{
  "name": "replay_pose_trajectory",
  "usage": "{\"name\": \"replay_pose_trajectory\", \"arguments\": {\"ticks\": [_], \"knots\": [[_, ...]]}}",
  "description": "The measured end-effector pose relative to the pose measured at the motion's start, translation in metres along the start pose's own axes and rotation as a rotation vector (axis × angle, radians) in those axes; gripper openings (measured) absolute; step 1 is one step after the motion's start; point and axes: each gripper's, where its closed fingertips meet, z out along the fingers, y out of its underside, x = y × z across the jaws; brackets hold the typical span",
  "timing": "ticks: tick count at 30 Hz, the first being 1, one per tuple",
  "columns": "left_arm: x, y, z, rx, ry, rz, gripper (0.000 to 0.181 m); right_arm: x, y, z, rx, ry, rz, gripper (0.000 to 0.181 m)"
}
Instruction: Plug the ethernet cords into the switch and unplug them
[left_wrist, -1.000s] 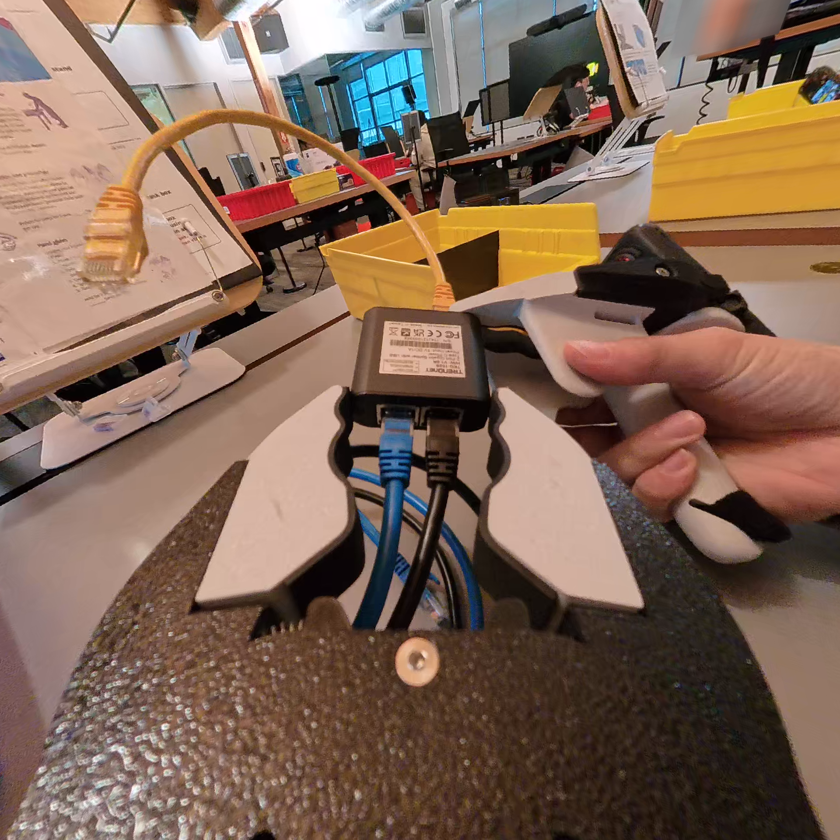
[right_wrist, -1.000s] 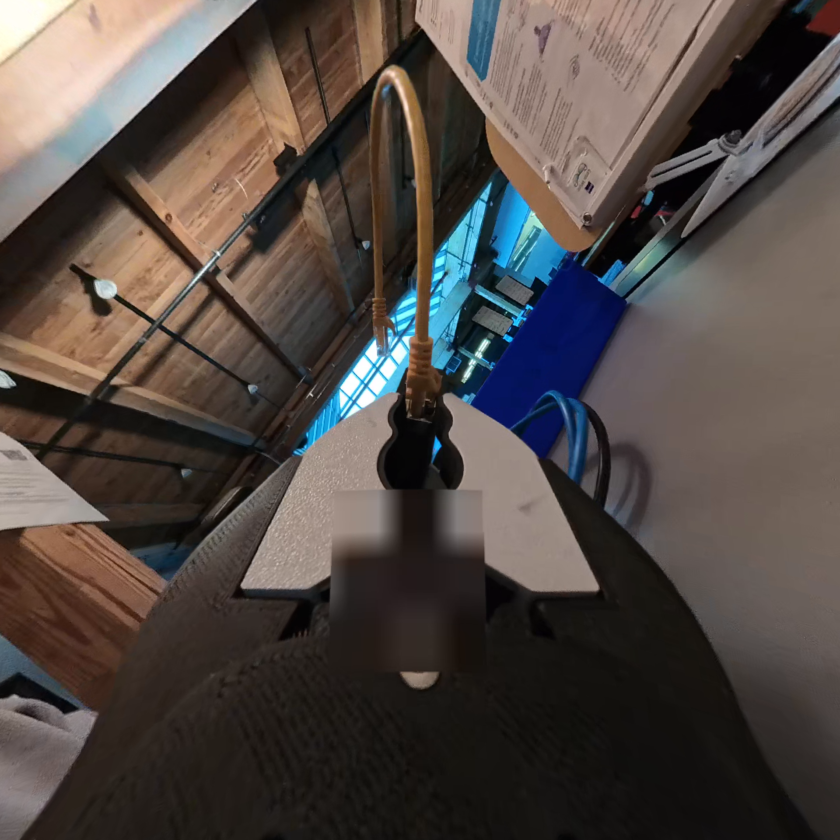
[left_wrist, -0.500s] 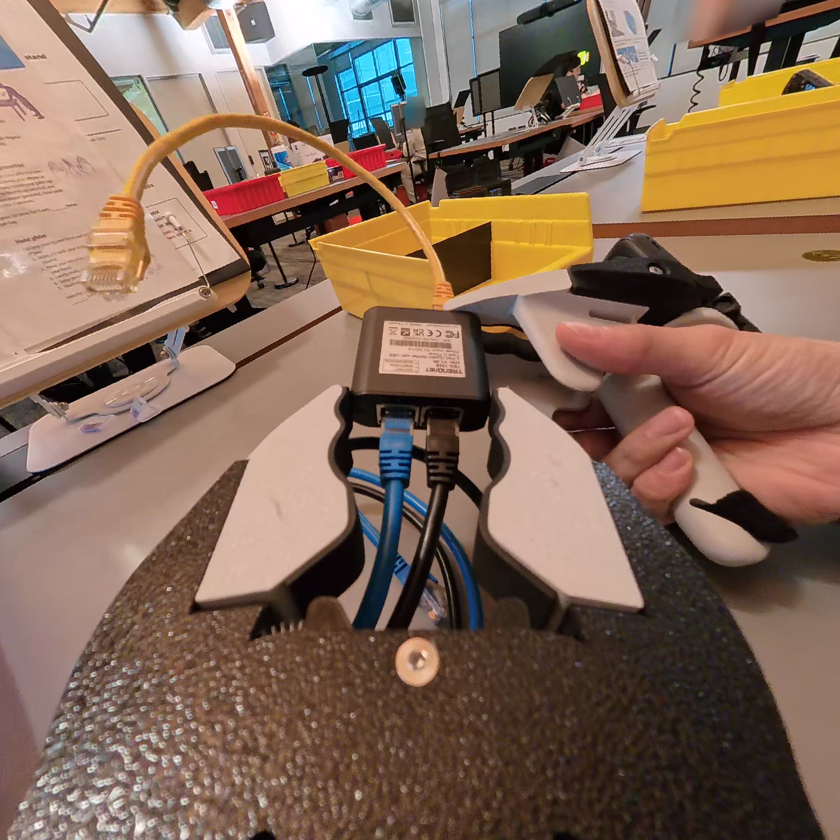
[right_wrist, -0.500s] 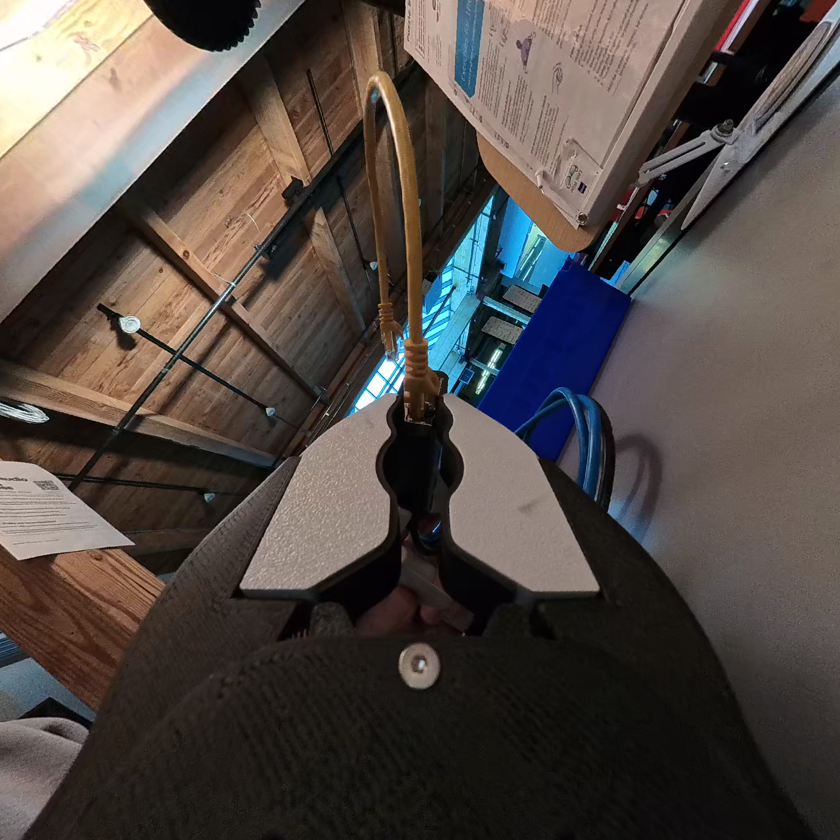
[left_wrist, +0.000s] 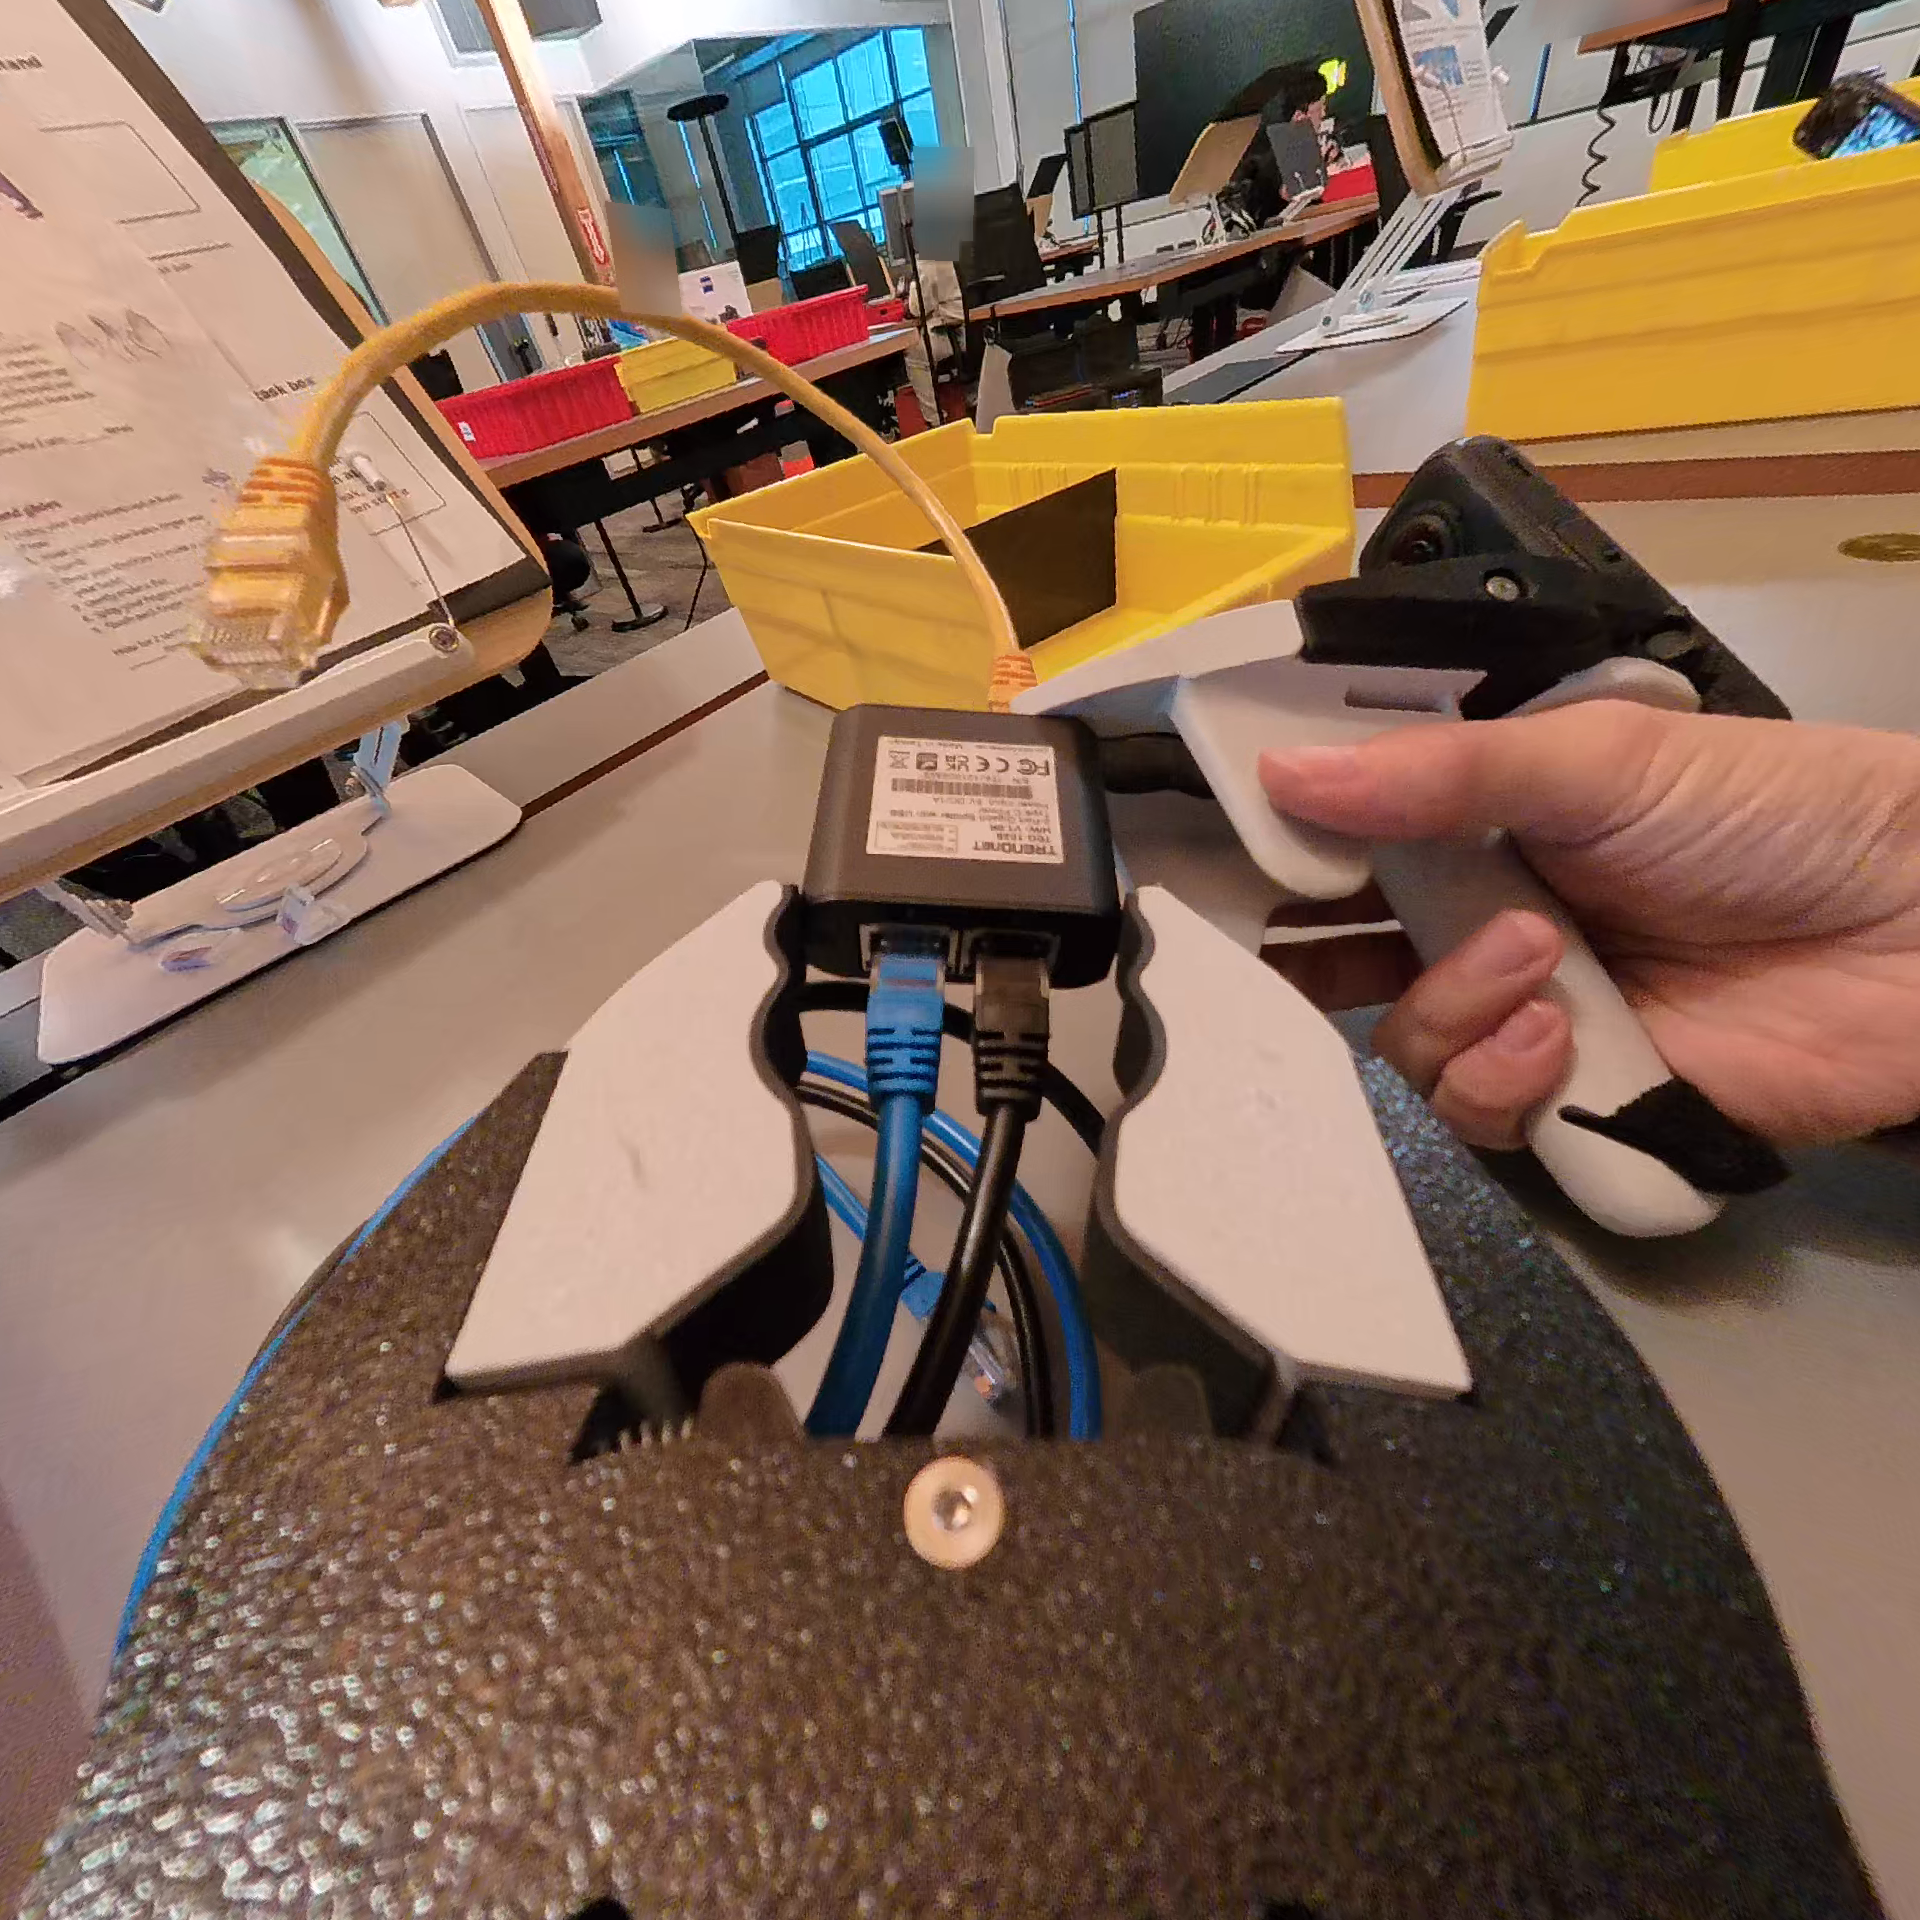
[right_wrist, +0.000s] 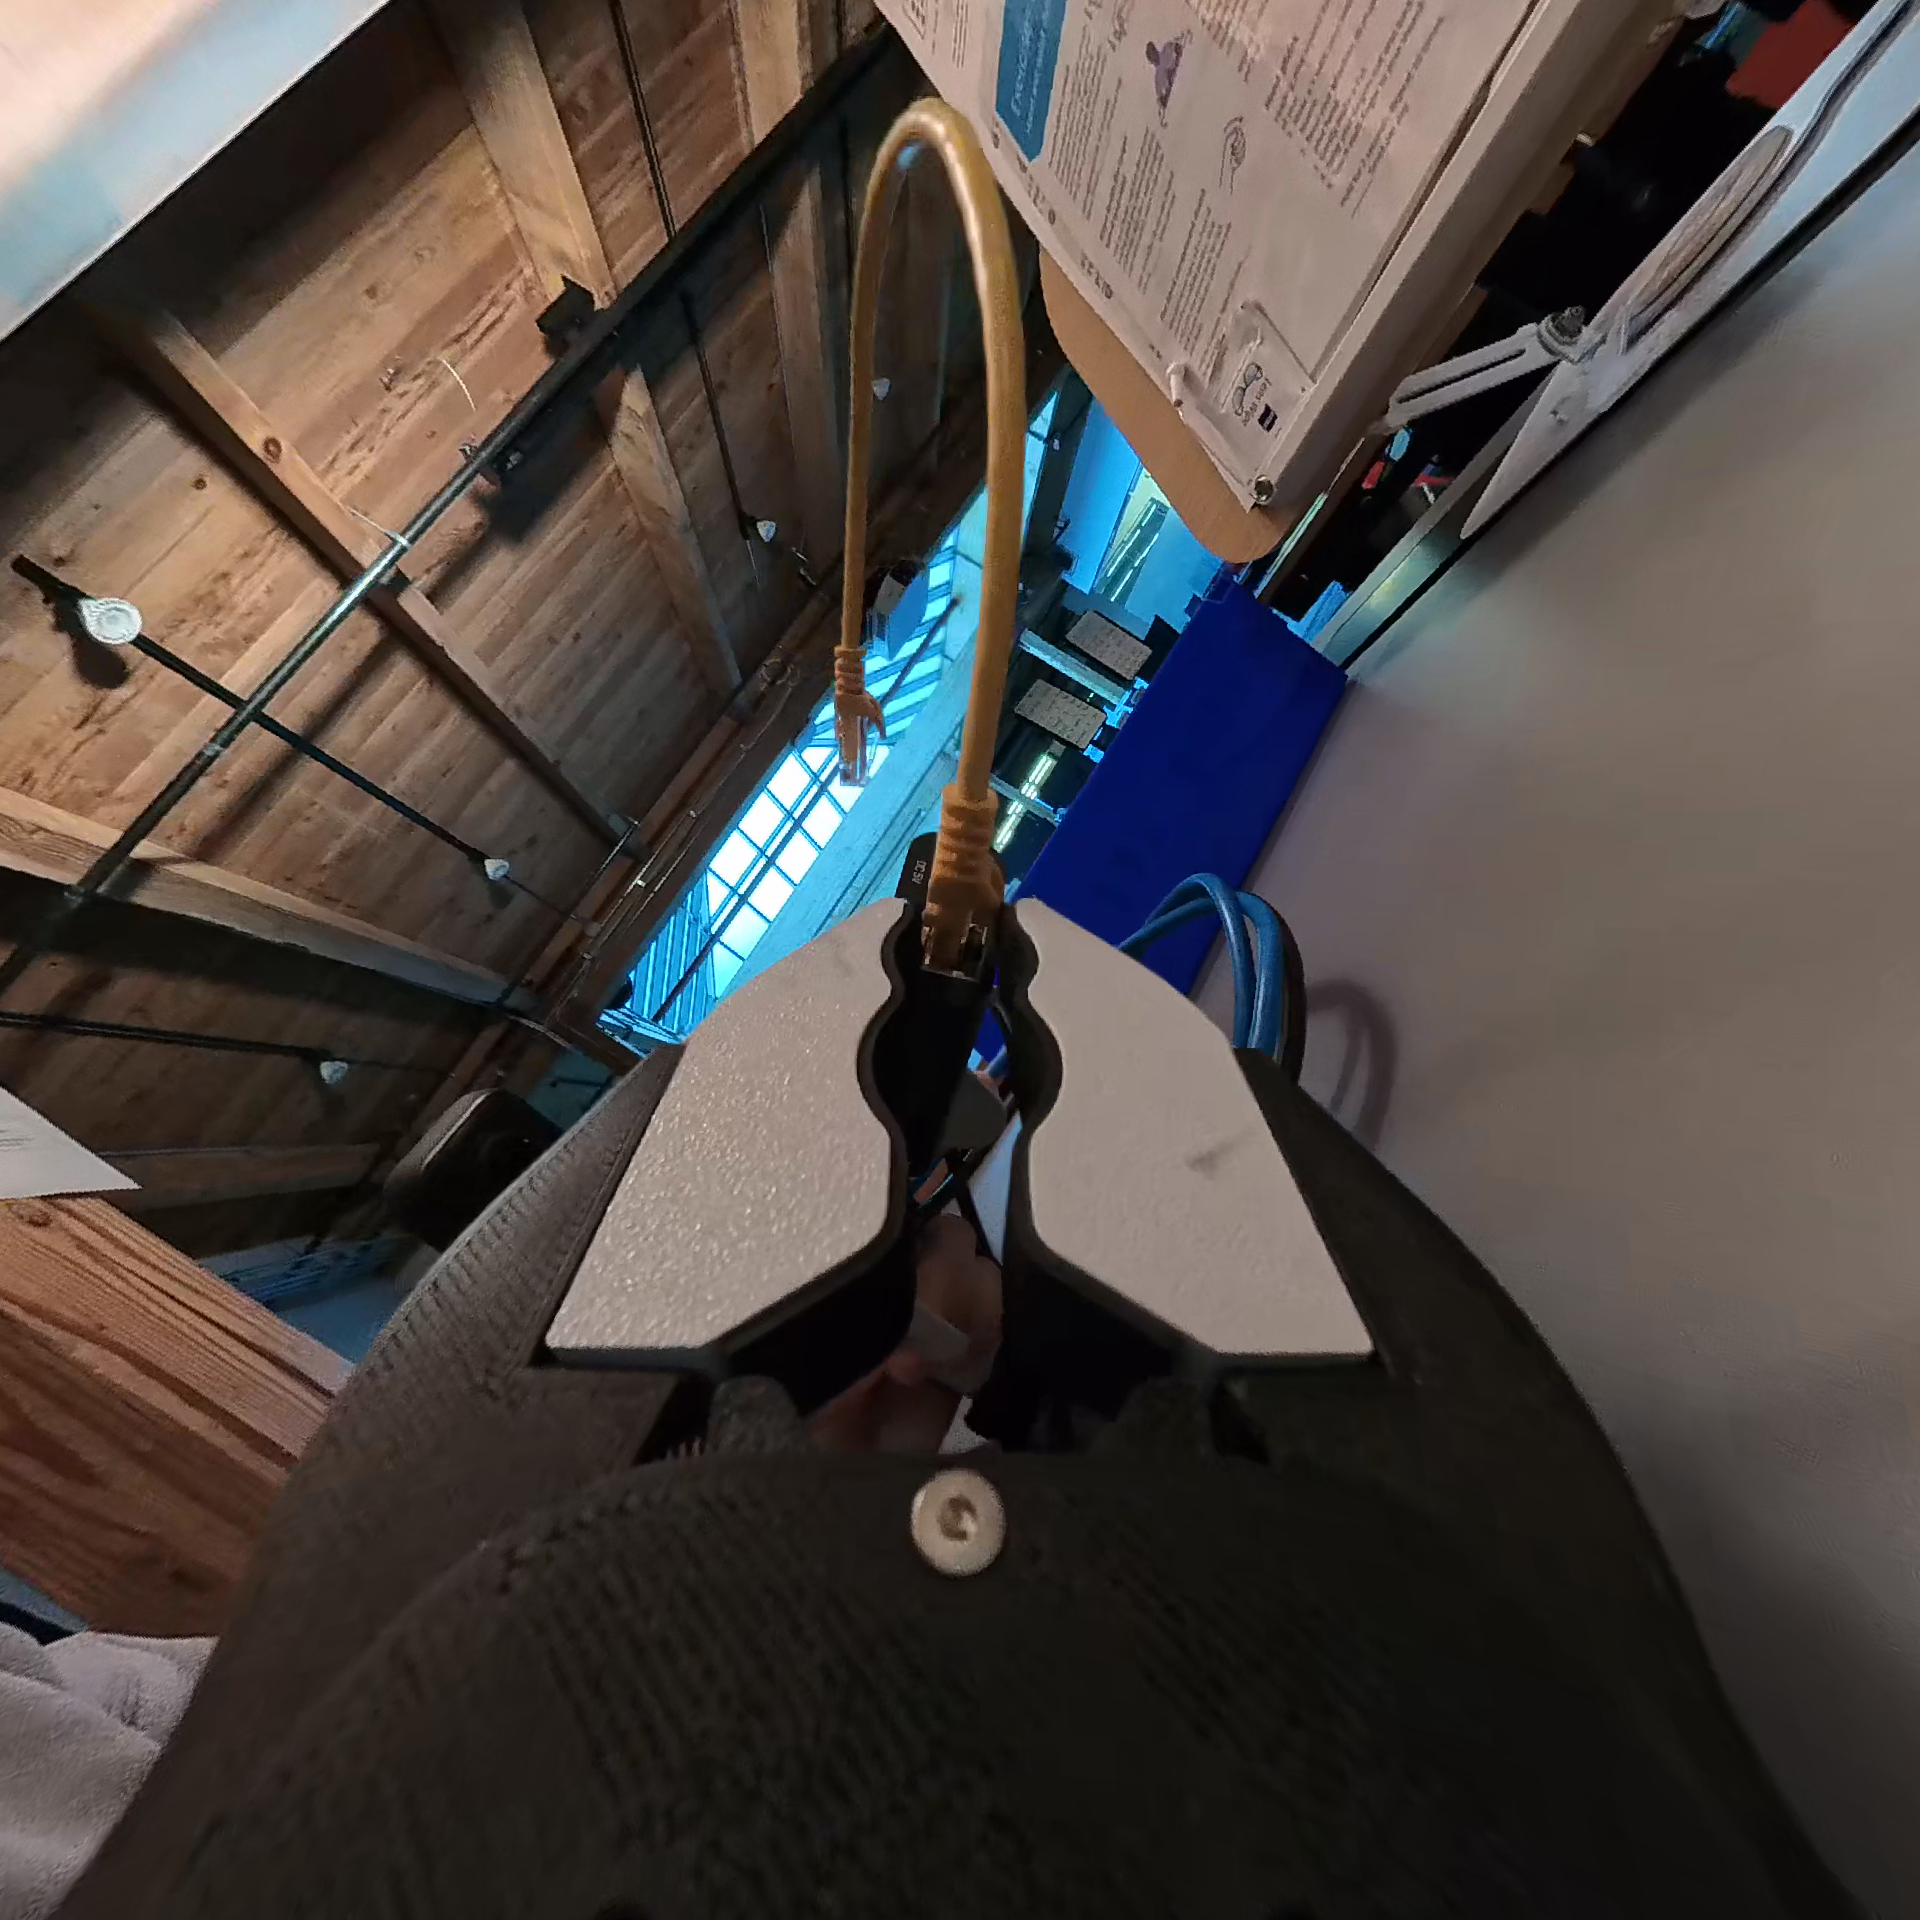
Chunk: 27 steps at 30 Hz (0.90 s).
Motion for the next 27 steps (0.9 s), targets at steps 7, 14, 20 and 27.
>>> {"name": "replay_pose_trajectory", "arguments": {"ticks": [7, 14, 20, 27], "knots": [[0.0, 0.002, 0.0, -0.008, -0.002, -0.004, 0.057, 0.002, 0.0, 0.0, -0.015, 0.007, 0.011, 0.013], [-0.001, 0.007, 0.002, -0.03, -0.009, -0.007, 0.057, 0.006, 0.002, 0.0, -0.027, 0.037, -0.029, 0.012], [0.0, 0.006, 0.001, -0.016, -0.022, 0.028, 0.056, -0.001, 0.001, 0.0, -0.021, -0.024, 0.026, 0.011], [0.001, 0.002, 0.002, 0.01, -0.041, 0.062, 0.057, -0.003, 0.0, -0.002, 0.004, -0.079, 0.085, 0.011]]}}
